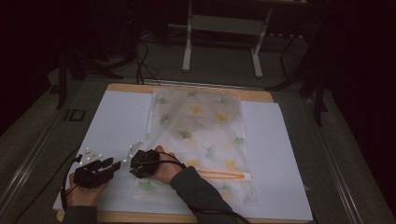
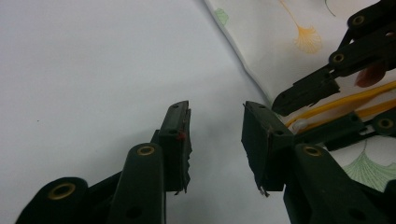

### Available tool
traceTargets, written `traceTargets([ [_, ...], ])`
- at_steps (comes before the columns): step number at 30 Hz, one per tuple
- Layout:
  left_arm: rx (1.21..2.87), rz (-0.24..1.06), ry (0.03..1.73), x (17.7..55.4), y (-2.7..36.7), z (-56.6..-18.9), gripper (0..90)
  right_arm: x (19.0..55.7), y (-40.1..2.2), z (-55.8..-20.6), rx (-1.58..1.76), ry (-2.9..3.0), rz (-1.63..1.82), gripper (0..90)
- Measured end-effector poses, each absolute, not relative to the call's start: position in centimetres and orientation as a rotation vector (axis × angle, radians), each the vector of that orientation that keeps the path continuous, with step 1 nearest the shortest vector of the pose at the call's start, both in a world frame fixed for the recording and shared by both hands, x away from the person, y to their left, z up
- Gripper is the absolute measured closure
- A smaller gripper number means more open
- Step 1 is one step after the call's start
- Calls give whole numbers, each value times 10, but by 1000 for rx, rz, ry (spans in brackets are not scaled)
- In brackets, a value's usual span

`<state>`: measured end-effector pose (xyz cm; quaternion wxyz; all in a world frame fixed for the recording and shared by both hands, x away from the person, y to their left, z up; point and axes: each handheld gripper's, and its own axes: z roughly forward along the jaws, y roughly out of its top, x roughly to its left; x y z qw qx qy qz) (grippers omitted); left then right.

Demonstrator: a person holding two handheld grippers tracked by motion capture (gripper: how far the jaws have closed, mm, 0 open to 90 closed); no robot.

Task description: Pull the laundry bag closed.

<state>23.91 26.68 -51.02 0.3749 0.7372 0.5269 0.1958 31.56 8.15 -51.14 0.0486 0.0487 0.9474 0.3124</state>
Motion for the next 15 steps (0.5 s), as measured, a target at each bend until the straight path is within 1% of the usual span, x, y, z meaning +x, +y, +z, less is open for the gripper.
traceTargets([
  [1,1886,501,1350,239,267,-510,621,316,82,-511,149,2888,952,700],
  [2,1886,503,1350,239,267,-510,621,317,83,-513,150,2893,933,729],
  [3,1886,503,1350,239,267,-510,621,317,83,-513,150,2893,933,729],
  [4,1885,503,1350,239,267,-510,621,318,84,-513,182,2887,936,768],
  [6,1882,506,1347,239,268,-510,621,319,84,-513,201,2890,945,779],
  [9,1884,508,1347,239,268,-510,621,319,84,-513,207,2888,944,771],
  [12,1884,508,1348,238,268,-510,621,319,84,-513,204,2898,949,724],
  [15,1879,506,1351,239,268,-510,621,317,86,-515,174,2897,912,721],
])
